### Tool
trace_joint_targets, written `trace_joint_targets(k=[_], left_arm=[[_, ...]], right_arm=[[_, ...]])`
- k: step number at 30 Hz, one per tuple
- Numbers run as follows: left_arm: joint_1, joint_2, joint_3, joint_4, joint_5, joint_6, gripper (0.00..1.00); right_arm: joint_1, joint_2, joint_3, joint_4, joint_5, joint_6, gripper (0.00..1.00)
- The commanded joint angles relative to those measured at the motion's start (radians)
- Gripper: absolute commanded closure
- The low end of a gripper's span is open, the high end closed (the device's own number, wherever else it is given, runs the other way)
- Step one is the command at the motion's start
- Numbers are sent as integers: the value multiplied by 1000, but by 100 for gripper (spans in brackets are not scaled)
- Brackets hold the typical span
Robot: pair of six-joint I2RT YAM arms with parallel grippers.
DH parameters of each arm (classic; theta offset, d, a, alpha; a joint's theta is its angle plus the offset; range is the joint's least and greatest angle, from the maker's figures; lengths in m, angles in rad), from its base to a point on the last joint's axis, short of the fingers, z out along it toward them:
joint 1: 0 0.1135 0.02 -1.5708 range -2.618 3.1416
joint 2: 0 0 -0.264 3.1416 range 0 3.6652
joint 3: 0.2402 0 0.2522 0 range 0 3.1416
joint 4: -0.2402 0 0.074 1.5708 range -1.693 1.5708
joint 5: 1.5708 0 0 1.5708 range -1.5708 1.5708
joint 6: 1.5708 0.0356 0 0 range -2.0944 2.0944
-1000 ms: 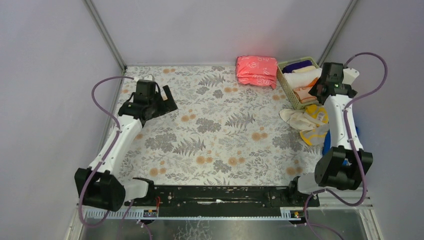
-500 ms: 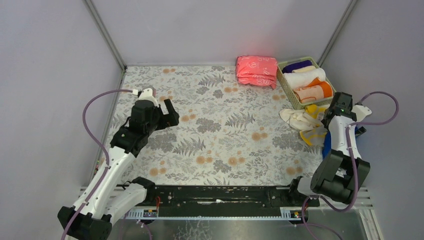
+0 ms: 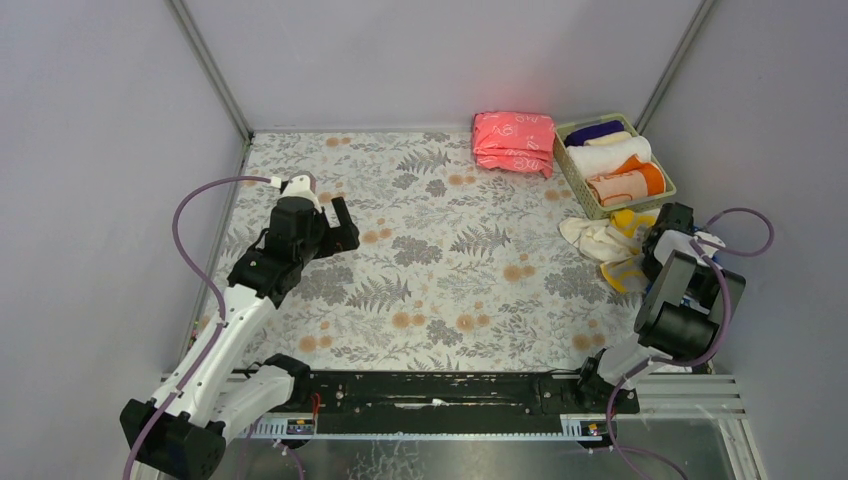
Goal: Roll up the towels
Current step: Pick up the towel at the corner of the board.
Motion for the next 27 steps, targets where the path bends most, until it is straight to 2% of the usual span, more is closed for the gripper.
trace_joint_targets(k=[1,2,7,11,13,17,22,24,27], left_arm=[[-3,-5,-3,61,-26,21,0],[-2,-7,-3,62,-27,22,0],[-3,2,2,66,-19,20,0],[-3,11,5,64,-21,19,0],[-1,10,7,61,-31,18,0],[4,8,6,60,-38,16,0],[8,8,16,58,-30,2,0],[8,11,32,48,-18,-4,0],[8,14,75,12,-12,-15,0]], right_arm=[[-6,-18,63,-71,90,29,95],[-5,-44,77,-107,117,32,100],[17,-265,171,-230,144,25,100],[164,-414,297,-260,187,-43,100],[240,-443,399,-296,131,-69,100],[406,-459,620,-330,-30,-107,100],[573,-419,766,-267,-413,-115,100],[685,-363,852,-271,-450,-123,100],[919,-236,1015,-283,-424,-163,100]])
